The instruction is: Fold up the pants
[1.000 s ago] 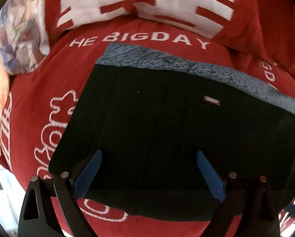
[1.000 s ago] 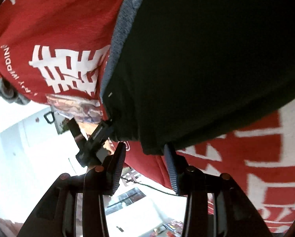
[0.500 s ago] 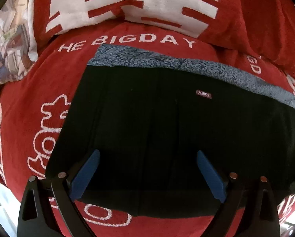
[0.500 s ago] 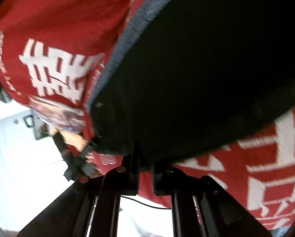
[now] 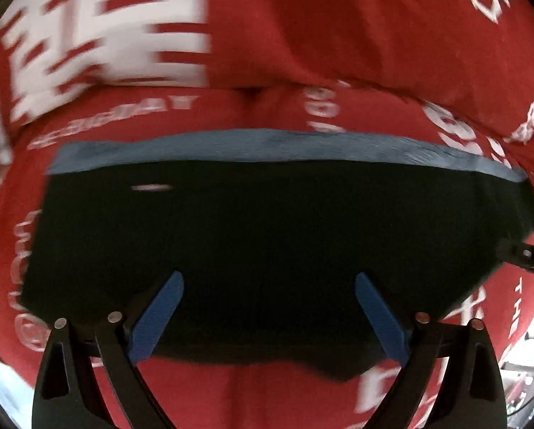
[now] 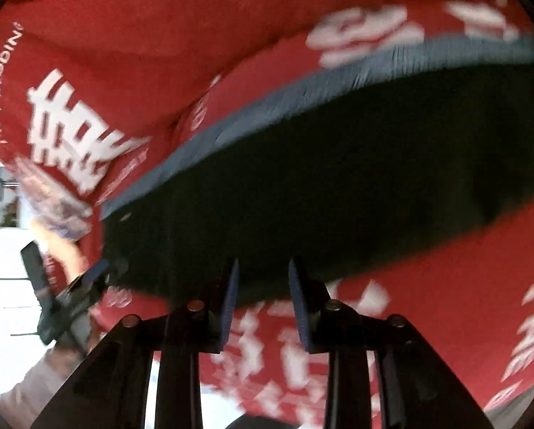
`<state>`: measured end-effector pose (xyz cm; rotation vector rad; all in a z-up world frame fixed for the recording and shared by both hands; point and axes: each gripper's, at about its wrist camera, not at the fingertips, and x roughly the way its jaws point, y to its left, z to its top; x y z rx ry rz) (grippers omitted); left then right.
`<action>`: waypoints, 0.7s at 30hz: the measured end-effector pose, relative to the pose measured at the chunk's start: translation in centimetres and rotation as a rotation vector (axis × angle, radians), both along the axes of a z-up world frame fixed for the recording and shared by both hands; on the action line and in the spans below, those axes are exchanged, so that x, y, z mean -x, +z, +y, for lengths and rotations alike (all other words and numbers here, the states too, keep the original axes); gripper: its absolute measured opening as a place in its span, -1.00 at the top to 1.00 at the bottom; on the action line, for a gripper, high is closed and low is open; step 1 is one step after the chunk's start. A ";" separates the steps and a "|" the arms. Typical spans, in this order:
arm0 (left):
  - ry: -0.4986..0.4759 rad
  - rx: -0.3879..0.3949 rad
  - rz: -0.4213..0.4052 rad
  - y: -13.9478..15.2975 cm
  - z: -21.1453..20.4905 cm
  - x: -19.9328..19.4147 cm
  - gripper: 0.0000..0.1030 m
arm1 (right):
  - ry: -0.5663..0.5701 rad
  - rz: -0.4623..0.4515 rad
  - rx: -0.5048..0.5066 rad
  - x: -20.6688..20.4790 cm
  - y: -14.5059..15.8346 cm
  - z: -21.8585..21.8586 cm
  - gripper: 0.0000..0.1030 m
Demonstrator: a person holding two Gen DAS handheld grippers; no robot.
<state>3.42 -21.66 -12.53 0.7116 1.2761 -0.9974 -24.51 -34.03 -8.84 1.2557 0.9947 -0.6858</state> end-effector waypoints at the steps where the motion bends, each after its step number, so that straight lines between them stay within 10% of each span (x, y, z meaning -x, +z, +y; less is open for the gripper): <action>1: -0.005 -0.013 0.019 -1.0 -0.8 1.0 -0.89 | 0.011 0.012 0.005 0.2 -0.5 -0.6 0.35; 4: -0.032 -0.114 0.054 -4.5 -1.2 4.4 -0.91 | 0.056 0.103 -0.048 0.6 -3.7 -0.5 0.44; 16: 0.005 -0.072 0.058 -4.4 0.1 5.5 -0.92 | -0.315 -0.168 -0.224 8.5 -5.1 -0.1 0.45; 18: 0.008 -0.075 0.043 -4.4 0.3 6.0 -0.94 | -0.340 -0.137 -0.245 9.2 -6.0 0.1 0.85; 21: 0.016 -0.088 0.021 -4.1 0.7 5.9 -1.00 | -0.324 -0.115 -0.227 10.3 -5.8 1.3 0.85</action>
